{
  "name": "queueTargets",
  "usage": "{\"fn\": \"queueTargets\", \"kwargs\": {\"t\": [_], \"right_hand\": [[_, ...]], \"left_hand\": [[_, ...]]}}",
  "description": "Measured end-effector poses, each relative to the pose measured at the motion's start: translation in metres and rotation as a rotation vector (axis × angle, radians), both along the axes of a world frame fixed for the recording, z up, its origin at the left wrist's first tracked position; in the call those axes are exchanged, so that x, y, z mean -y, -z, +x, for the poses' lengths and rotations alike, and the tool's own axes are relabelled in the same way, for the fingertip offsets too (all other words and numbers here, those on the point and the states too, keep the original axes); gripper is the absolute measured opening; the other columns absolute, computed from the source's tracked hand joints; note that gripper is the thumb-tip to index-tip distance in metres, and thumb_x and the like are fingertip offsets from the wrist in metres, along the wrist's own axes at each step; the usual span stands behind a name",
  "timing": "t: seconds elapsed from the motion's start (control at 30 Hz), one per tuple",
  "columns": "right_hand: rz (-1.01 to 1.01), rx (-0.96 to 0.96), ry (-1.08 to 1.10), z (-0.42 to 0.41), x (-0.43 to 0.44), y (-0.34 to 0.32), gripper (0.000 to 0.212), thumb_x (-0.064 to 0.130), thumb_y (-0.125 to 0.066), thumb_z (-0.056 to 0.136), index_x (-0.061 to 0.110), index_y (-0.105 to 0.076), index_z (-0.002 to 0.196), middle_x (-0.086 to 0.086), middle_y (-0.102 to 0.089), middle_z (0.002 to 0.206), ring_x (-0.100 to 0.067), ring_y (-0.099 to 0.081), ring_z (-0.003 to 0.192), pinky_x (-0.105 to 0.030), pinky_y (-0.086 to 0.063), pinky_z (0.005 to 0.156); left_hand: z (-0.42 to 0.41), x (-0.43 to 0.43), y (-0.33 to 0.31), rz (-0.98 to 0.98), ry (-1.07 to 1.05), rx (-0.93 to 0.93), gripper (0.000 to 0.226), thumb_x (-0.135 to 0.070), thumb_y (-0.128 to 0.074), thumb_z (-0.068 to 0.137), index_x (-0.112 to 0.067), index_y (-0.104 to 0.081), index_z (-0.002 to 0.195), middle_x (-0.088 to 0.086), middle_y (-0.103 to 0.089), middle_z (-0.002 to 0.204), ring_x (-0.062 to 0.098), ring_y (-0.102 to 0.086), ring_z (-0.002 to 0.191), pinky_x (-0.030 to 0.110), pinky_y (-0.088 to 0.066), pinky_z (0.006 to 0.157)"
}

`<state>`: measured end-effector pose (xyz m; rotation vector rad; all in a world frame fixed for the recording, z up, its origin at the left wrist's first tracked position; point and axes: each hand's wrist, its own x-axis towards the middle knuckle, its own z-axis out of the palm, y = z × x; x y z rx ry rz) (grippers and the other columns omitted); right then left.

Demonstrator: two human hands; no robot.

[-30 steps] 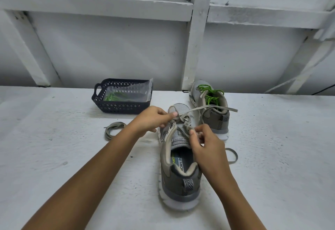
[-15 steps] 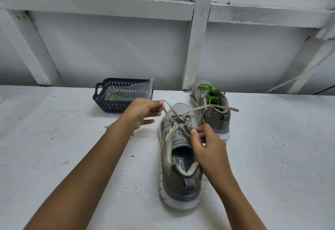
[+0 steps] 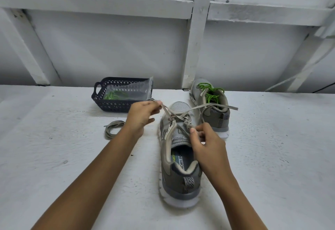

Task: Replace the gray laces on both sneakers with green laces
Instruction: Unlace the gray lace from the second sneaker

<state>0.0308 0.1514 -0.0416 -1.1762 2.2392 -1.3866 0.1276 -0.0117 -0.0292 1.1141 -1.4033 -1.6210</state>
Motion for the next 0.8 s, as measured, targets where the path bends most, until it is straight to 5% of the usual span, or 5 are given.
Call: {"fn": "queueTargets", "kwargs": {"t": [0.2, 0.37, 0.43, 0.67, 0.8], "right_hand": [[-0.011, -0.009, 0.003, -0.001, 0.001, 0.002, 0.014, 0.030, -0.052, 0.093, 0.019, -0.056, 0.086, 0.003, -0.064, 0.089, -0.010, -0.059, 0.086, -0.034, -0.049, 0.075], [-0.019, -0.008, -0.010, -0.001, 0.002, 0.004, 0.013, 0.030, -0.052, 0.093, 0.019, -0.058, 0.088, 0.004, -0.064, 0.091, -0.010, -0.059, 0.089, -0.036, -0.050, 0.079], [-0.020, -0.004, -0.011, -0.002, 0.002, 0.005, 0.013, 0.030, -0.052, 0.093, 0.020, -0.057, 0.088, 0.004, -0.064, 0.092, -0.011, -0.059, 0.090, -0.036, -0.050, 0.079], [-0.026, 0.011, -0.010, -0.002, 0.001, 0.007, 0.013, 0.030, -0.053, 0.093, 0.020, -0.057, 0.087, 0.004, -0.064, 0.091, -0.010, -0.059, 0.089, -0.033, -0.049, 0.078], [-0.030, 0.018, -0.009, -0.001, 0.001, 0.008, 0.013, 0.030, -0.053, 0.093, 0.019, -0.058, 0.087, 0.004, -0.064, 0.090, -0.009, -0.059, 0.088, -0.033, -0.049, 0.077]], "left_hand": [[0.000, -0.013, 0.015, -0.130, 0.144, 0.189, 0.021, -0.029, -0.064, 0.088, -0.010, -0.072, 0.082, -0.002, -0.068, 0.077, 0.005, -0.061, 0.071, 0.023, -0.046, 0.064], [-0.011, -0.028, 0.032, -0.232, 0.053, 0.110, 0.010, -0.012, -0.069, 0.083, -0.011, -0.074, 0.075, 0.008, -0.070, 0.075, 0.008, -0.056, 0.066, 0.023, -0.043, 0.068], [-0.011, -0.029, 0.031, -0.264, 0.046, 0.087, 0.014, -0.009, -0.067, 0.085, -0.009, -0.072, 0.071, -0.002, -0.068, 0.068, 0.004, -0.055, 0.064, 0.017, -0.043, 0.065], [0.000, -0.009, 0.012, -0.039, -0.278, -0.108, 0.014, -0.022, -0.062, 0.090, -0.021, -0.066, 0.076, -0.003, -0.062, 0.074, 0.007, -0.056, 0.073, 0.025, -0.042, 0.064], [-0.005, -0.025, 0.022, -0.088, -0.076, 0.048, 0.016, -0.026, -0.063, 0.089, -0.019, -0.068, 0.076, -0.010, -0.065, 0.068, 0.000, -0.055, 0.063, 0.022, -0.043, 0.062]]}}
